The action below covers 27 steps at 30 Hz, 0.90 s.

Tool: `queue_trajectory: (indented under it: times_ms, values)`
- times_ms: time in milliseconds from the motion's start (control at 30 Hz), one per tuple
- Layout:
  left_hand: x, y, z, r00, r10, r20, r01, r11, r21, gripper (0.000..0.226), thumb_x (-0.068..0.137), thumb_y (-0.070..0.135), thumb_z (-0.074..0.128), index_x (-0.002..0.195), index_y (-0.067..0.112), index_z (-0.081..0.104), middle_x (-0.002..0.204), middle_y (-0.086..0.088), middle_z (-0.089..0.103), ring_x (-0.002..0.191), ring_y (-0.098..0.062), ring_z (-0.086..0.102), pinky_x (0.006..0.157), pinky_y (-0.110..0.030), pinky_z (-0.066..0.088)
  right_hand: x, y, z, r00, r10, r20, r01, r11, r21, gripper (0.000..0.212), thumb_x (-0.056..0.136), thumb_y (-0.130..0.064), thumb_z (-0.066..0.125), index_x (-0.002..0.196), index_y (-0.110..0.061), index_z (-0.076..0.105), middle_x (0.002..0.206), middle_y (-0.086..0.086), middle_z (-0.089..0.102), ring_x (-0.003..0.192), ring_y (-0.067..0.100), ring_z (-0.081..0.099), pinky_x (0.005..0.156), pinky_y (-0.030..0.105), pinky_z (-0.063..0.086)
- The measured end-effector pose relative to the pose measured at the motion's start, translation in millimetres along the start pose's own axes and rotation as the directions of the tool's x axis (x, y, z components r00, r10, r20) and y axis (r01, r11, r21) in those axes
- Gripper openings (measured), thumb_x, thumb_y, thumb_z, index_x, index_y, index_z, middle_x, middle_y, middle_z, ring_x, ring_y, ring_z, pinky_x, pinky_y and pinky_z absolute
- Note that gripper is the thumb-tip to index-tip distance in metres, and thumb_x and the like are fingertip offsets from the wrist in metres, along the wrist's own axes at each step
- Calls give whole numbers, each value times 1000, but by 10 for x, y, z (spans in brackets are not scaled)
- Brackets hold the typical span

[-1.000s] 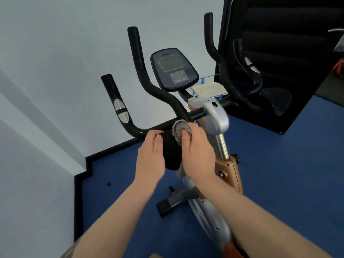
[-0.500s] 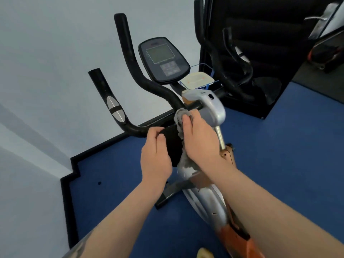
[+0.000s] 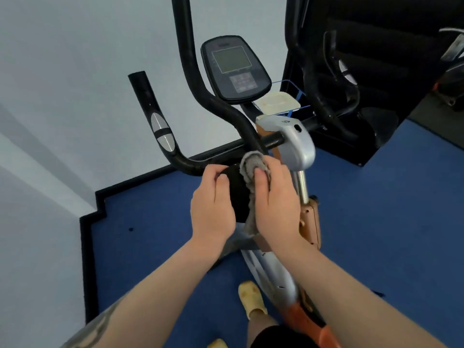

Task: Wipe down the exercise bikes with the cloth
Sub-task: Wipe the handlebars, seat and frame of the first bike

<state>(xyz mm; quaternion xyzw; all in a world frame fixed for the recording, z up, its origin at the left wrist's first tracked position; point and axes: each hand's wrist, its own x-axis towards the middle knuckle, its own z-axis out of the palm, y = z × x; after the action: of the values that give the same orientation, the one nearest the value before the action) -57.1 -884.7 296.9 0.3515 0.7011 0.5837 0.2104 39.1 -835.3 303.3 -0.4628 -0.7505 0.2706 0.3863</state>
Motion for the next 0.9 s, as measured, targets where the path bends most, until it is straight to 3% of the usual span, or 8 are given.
queue_trajectory:
  times_ms: [133,200,267,333,467,567,767,900]
  values:
    - [13,-38,28,999,-40,-23,39,997,-68,26,91,34,37,95,30,63,80,11,66,72,-4,58,60,-23,44,450,-23,-59,960,-81,267,156,950,-271,27,102,-40,29,94,-22,47,80,-6,52,71,18,53,60,35,39]
    - [-5,-61,50,996,-71,-56,64,992,-111,26,91,34,40,95,31,66,84,9,68,79,-8,61,68,-30,49,550,-26,-67,937,-123,326,227,926,-301,27,102,-40,30,92,-22,47,75,-9,49,68,17,49,59,34,34]
    - [-35,-39,71,993,-78,-93,64,987,-148,27,93,33,43,100,29,69,91,6,71,88,-15,66,77,-43,54,487,26,-122,932,-150,330,222,955,-195,30,100,-43,28,92,-23,50,76,-9,52,68,13,52,59,35,39]
    - [-61,-6,82,992,-62,-113,43,986,-164,29,95,30,44,105,27,71,98,4,73,95,-17,68,84,-46,55,409,95,-191,921,-169,352,213,973,-90,30,98,-47,26,94,-28,50,81,-10,55,72,8,55,64,36,48]
    - [-104,46,82,990,-57,-130,34,985,-170,29,95,26,46,106,30,73,102,7,75,101,-15,69,87,-40,55,385,211,-252,893,-209,399,228,974,-1,25,97,-48,29,105,-37,50,89,-14,57,80,4,56,71,38,51]
    - [-105,63,90,985,-83,-149,58,984,-166,29,94,26,47,102,32,74,99,9,75,98,-11,69,85,-34,55,373,243,-267,879,-244,410,228,970,89,33,97,-44,33,118,-30,54,98,-12,60,88,6,58,76,39,52]
    - [-118,57,102,985,-58,-161,31,985,-168,32,94,25,47,98,39,75,98,9,76,97,-12,70,83,-29,53,368,258,-256,881,-281,379,245,959,142,24,99,-37,37,107,-24,55,89,-11,58,81,7,57,70,38,51]
    - [-100,32,113,985,-55,-162,27,984,-174,30,94,25,47,103,30,74,98,9,76,97,-11,70,83,-29,55,373,286,-227,887,-289,359,247,956,159,21,100,-33,39,108,-25,56,89,-12,58,82,4,56,70,28,47]
